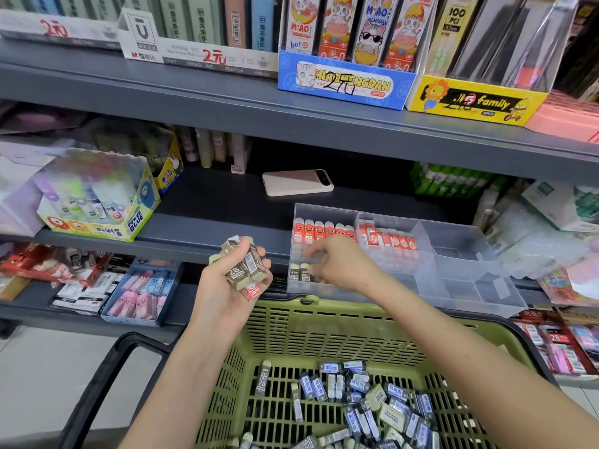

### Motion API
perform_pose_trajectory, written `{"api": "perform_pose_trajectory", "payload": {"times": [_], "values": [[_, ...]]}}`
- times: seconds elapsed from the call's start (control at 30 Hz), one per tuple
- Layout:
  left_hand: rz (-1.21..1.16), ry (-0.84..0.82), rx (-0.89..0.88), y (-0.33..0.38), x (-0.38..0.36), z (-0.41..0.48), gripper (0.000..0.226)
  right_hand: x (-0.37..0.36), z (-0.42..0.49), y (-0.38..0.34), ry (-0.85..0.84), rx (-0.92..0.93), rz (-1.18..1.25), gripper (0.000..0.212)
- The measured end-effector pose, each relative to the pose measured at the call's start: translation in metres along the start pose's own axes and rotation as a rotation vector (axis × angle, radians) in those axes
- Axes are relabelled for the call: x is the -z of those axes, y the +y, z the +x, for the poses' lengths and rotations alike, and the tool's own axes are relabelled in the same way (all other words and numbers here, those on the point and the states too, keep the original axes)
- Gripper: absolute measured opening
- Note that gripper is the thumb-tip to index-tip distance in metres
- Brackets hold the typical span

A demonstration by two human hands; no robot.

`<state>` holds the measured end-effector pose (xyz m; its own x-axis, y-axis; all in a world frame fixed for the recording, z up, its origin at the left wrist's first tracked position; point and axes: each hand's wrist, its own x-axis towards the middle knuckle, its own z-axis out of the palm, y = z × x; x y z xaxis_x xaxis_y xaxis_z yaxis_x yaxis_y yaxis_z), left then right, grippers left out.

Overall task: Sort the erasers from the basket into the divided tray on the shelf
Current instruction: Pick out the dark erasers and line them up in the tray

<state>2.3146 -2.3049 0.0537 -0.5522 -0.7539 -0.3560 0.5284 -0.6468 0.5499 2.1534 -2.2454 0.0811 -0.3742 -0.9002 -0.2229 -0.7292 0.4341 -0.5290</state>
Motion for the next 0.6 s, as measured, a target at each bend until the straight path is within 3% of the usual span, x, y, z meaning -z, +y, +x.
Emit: {"api": "perform_pose_trajectory", "payload": {"times": [0.07, 0.17, 0.3, 0.37, 0.43, 0.6], "values": [[0.002, 0.010, -0.010, -0.001, -0.001, 0.000, 0.017, 0.005, -0.007, -0.007, 0.118, 0.060, 0.083, 0.016], [0.022, 0.001, -0.046, -0.003, 0.000, 0.001, 0.014, 0.003, -0.023, -0.026, 0.056, 0.095, 0.312, 0.031], [0.086, -0.058, -0.022, -0.004, 0.001, -0.001, 0.014, -0.007, -0.028, -0.040, 0.147, 0.165, 0.219, 0.027], [0.070, -0.115, 0.023, -0.006, -0.001, -0.003, 0.016, -0.002, -0.024, -0.042, 0.069, 0.198, 0.281, 0.033], [0.090, -0.157, 0.043, -0.006, -0.001, -0.004, 0.018, 0.006, -0.023, -0.045, -0.037, 0.223, 0.375, 0.024], [0.171, -0.221, 0.031, -0.005, 0.001, -0.004, 0.023, 0.013, -0.024, -0.042, -0.131, 0.224, 0.543, 0.020]]}}
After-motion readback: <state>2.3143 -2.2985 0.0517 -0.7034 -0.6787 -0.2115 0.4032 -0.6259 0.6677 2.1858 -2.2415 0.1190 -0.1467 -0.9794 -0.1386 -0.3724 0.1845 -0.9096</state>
